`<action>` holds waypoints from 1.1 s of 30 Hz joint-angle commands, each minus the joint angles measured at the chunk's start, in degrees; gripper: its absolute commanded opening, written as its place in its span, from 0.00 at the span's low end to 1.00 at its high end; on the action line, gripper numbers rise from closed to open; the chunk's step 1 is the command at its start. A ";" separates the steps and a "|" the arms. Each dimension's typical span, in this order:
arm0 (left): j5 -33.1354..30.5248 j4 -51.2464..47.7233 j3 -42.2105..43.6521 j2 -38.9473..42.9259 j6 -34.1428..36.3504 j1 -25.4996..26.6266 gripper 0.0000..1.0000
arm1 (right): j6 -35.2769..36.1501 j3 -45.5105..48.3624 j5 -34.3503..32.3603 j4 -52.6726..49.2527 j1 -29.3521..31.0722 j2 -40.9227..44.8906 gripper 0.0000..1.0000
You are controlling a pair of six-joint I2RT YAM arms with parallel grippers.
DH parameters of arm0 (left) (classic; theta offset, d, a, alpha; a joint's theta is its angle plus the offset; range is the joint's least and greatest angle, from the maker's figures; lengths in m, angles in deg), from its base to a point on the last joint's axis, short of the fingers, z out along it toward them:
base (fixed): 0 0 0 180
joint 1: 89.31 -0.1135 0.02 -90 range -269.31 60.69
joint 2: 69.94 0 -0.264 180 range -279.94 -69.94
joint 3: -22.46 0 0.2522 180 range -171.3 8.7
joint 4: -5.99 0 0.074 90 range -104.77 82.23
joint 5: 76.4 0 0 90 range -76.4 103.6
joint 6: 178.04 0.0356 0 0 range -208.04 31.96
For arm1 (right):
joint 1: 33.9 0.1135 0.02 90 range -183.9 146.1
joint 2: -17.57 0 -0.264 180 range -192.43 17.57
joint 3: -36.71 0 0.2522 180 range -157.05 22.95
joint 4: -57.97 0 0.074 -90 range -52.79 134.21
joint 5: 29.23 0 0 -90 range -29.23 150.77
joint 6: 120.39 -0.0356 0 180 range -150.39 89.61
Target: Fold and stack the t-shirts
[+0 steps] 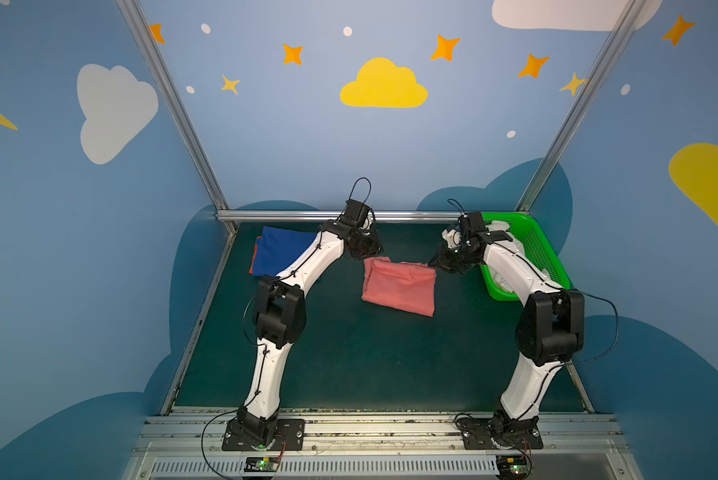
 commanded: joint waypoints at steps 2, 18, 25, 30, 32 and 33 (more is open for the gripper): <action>4.64 2.86 1.84 -5.31 -1.24 0.35 0.06 | 1.02 -0.36 4.59 1.88 0.80 -6.27 0.00; 13.24 0.36 -29.23 -33.61 -7.28 -6.02 0.10 | 2.38 -24.14 9.58 -4.72 -2.29 -30.84 0.00; 12.64 2.37 -27.22 -33.17 -7.63 -6.96 0.10 | 2.70 -25.66 12.97 -5.95 -2.34 -33.12 0.11; 10.25 0.29 -27.14 -27.24 -4.66 -7.23 0.13 | 3.87 -22.92 12.81 -5.84 -2.36 -26.08 0.27; 8.67 -0.82 -25.94 -23.71 -2.43 -7.39 0.17 | 4.77 -21.25 12.54 -5.93 -2.26 -22.25 0.33; 7.45 -1.26 -24.64 -21.64 -1.53 -7.36 0.20 | 5.29 -20.17 12.03 -6.01 -2.19 -20.30 0.39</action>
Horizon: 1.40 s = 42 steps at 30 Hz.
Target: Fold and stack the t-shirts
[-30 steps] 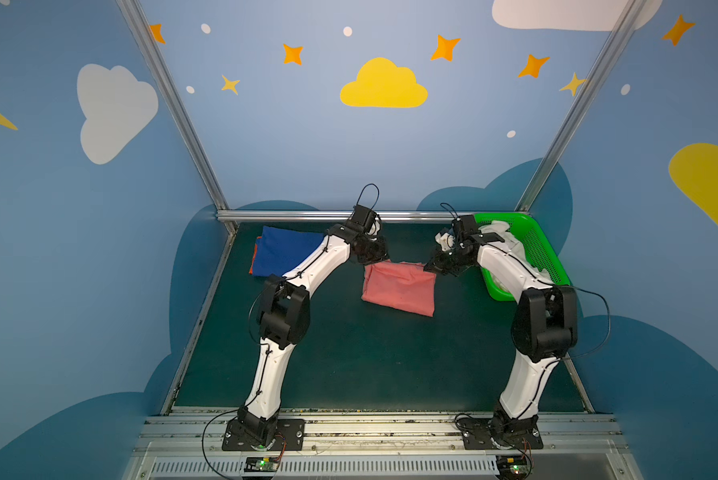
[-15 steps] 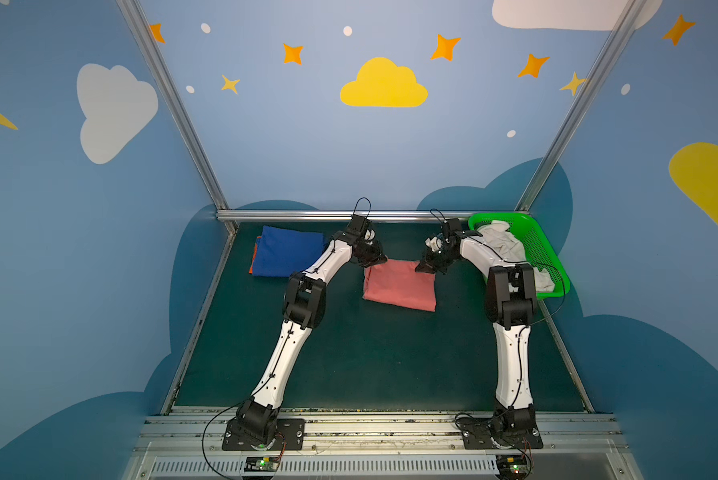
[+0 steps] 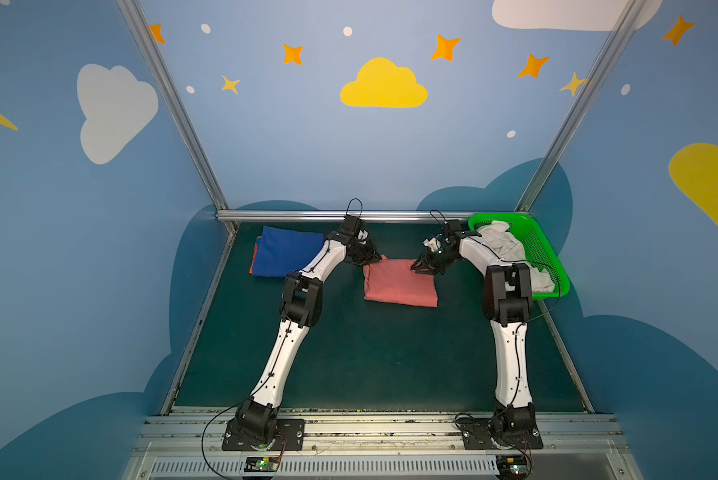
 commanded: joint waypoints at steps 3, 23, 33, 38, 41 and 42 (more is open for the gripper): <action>-5.98 -2.50 6.70 14.26 5.82 -0.96 0.40 | 2.95 5.60 -2.37 -1.81 0.18 12.97 0.53; -7.86 5.19 37.64 23.55 5.28 -0.19 0.98 | 3.51 29.66 -14.61 5.46 -1.48 19.78 0.73; -3.80 12.54 39.75 17.34 -1.24 3.64 0.98 | -1.90 33.06 -9.67 12.34 0.99 15.43 0.70; -2.81 16.53 40.84 15.47 -4.52 4.57 0.87 | -3.72 32.42 -8.81 13.94 2.75 14.03 0.69; -3.25 17.02 40.48 14.74 -5.08 5.46 0.76 | -4.25 31.73 -8.63 14.04 3.45 13.14 0.68; -3.33 17.02 40.29 14.51 -5.23 5.63 0.72 | -4.38 31.50 -8.59 14.10 3.68 12.96 0.68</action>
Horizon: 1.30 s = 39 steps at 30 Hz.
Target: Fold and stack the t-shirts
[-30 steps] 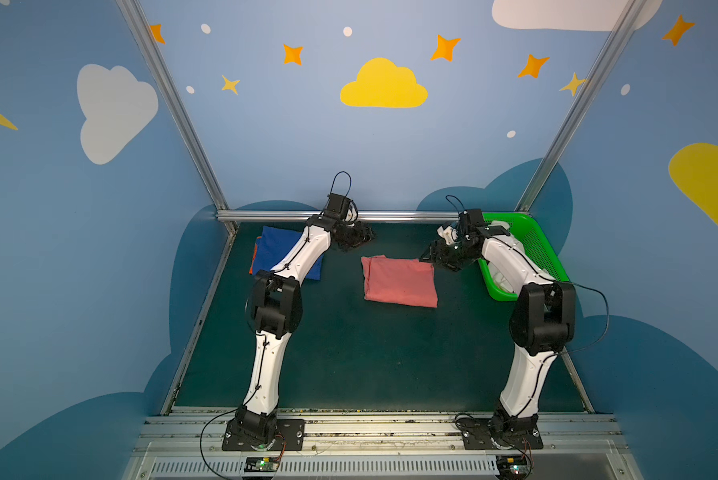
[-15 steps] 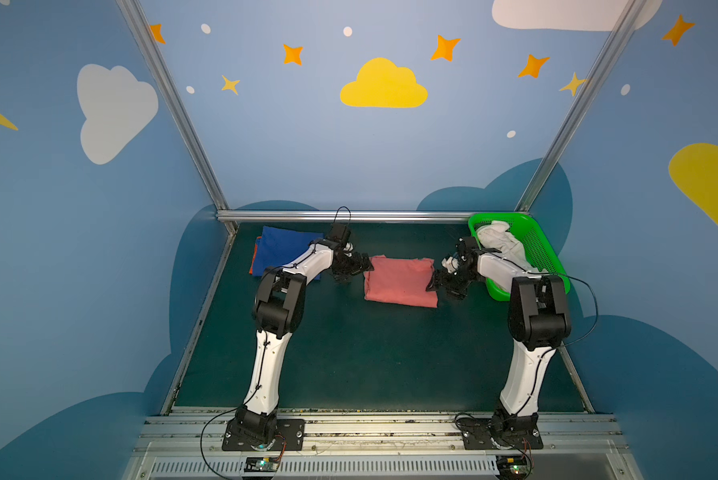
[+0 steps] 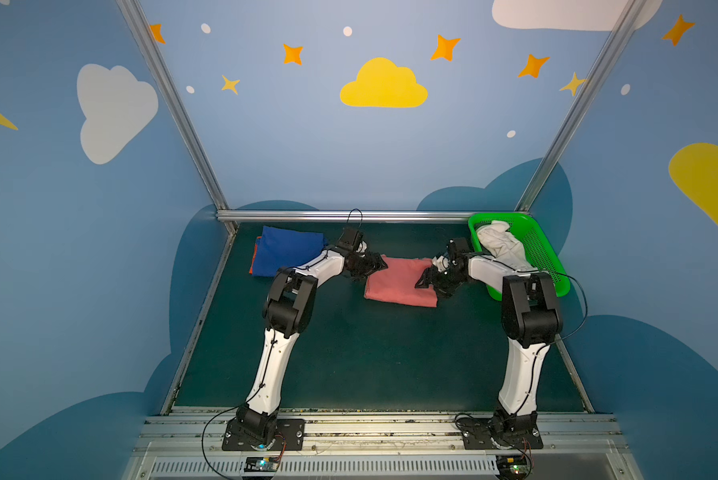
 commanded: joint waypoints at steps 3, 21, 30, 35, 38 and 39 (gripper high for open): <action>-0.63 -1.70 2.01 -5.56 -2.36 2.59 0.51 | -1.55 0.45 0.93 0.20 1.78 -4.46 0.67; -13.95 -24.30 -15.32 -2.22 14.50 -2.84 0.05 | -0.01 8.80 -5.01 -2.13 -2.62 12.48 0.72; -21.18 -38.44 -28.57 -3.19 26.44 -7.94 0.05 | 0.30 11.62 -5.60 -2.85 -4.35 18.06 0.72; -23.40 -45.97 -39.24 -4.73 31.52 -9.80 0.05 | 0.26 11.61 -5.60 -3.17 -4.47 17.78 0.72; -26.04 -49.04 -45.06 -5.31 32.97 -10.54 0.05 | 0.06 11.59 -5.48 -2.97 -4.47 17.60 0.72; -27.26 -49.12 -45.65 -5.02 32.99 -10.60 0.05 | -0.03 11.62 -5.39 -2.98 -4.45 17.60 0.72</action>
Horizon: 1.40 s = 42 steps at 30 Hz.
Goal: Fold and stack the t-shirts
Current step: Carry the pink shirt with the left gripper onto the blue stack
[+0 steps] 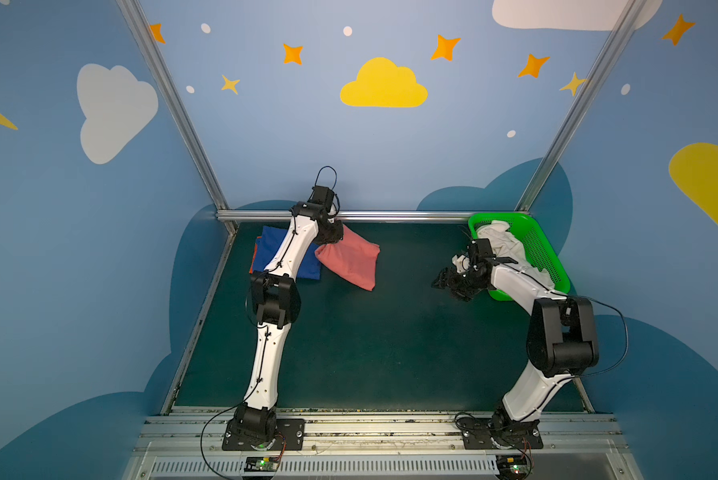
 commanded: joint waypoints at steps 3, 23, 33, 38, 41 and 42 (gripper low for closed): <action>-5.20 -4.64 -2.85 1.66 5.35 -0.85 0.05 | 0.21 0.49 -0.20 -1.17 -0.08 0.20 0.72; -4.41 -1.76 0.42 12.32 5.99 -3.97 0.05 | -0.10 2.02 1.69 0.46 0.21 0.02 0.72; -4.99 -0.22 0.97 14.54 6.69 -5.53 0.05 | -0.24 2.42 2.59 1.18 0.30 -0.76 0.72; -3.46 0.87 3.15 14.88 6.19 -7.75 0.05 | -0.26 2.42 2.62 1.21 0.38 -1.16 0.72; -2.95 1.25 3.95 14.52 6.17 -8.82 0.05 | -0.45 2.10 2.70 1.22 0.46 -1.77 0.72; -3.01 1.30 4.06 14.26 6.17 -9.21 0.05 | -0.53 1.92 2.70 1.20 0.54 -2.00 0.72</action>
